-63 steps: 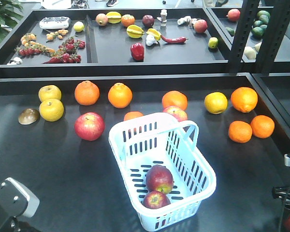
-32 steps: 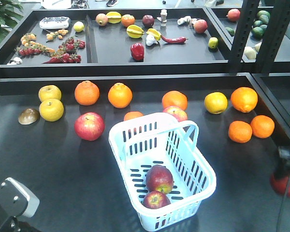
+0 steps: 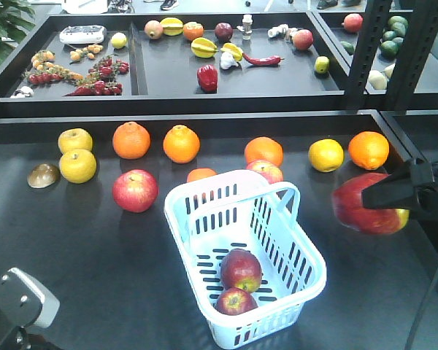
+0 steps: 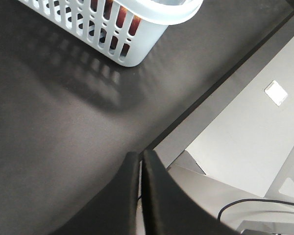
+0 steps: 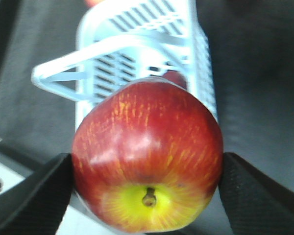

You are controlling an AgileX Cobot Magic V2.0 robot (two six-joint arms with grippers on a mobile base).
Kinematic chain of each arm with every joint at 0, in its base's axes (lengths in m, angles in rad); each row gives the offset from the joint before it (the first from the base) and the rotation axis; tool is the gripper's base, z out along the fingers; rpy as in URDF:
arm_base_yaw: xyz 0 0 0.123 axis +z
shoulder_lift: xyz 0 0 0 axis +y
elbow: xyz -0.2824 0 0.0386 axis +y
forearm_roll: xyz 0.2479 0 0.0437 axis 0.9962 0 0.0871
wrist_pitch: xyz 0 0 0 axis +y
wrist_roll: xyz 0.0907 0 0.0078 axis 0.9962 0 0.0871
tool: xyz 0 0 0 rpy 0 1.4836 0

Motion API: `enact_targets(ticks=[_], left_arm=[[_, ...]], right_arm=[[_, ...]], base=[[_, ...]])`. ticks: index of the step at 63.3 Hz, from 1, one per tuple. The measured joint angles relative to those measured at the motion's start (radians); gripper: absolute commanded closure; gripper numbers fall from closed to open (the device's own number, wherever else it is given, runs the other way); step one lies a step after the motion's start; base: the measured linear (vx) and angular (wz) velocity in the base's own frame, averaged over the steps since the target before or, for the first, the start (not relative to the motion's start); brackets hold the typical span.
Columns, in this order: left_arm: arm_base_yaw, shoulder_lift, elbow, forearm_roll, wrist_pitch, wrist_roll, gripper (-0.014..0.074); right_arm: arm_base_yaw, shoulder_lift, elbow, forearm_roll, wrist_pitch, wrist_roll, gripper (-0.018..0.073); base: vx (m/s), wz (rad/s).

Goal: Pick three apples into basket with both arms
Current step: 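Carry the held red apple over the basket with the right gripper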

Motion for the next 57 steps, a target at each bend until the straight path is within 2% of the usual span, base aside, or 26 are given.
enact_targets(ticks=[6,17,25,34,48,57], left_arm=[[0.0,0.0,0.0,0.0,0.0,0.0,0.0603],[0.0,0.0,0.0,0.0,0.0,0.0,0.0603],[0.0,0.0,0.0,0.0,0.0,0.0,0.0603],[0.0,0.0,0.0,0.0,0.0,0.0,0.0603],[0.0,0.0,0.0,0.0,0.0,0.0,0.0603],[0.0,0.0,0.0,0.0,0.0,0.0,0.0603]], right_arm=[[0.062,0.0,0.0,-0.009,-0.017,-0.002,0.0558],[0.274,0.021,0.0,-0.038,-0.115,0.007,0.0549],[0.409,0.077,0.0,-0.118,-0.232,0.021,0.0501],[0.474,0.166,0.0,-0.193,-0.334,0.029,0.0345],[0.477,0.229,0.0,-0.18,-0.4,0.032,-0.0036],[0.477,0.229,0.0,-0.164,-0.413,0.032,-0.015]], base=[[0.0,0.0],[0.0,0.0],[0.0,0.0],[0.0,0.0],[0.0,0.0],[0.0,0.0]])
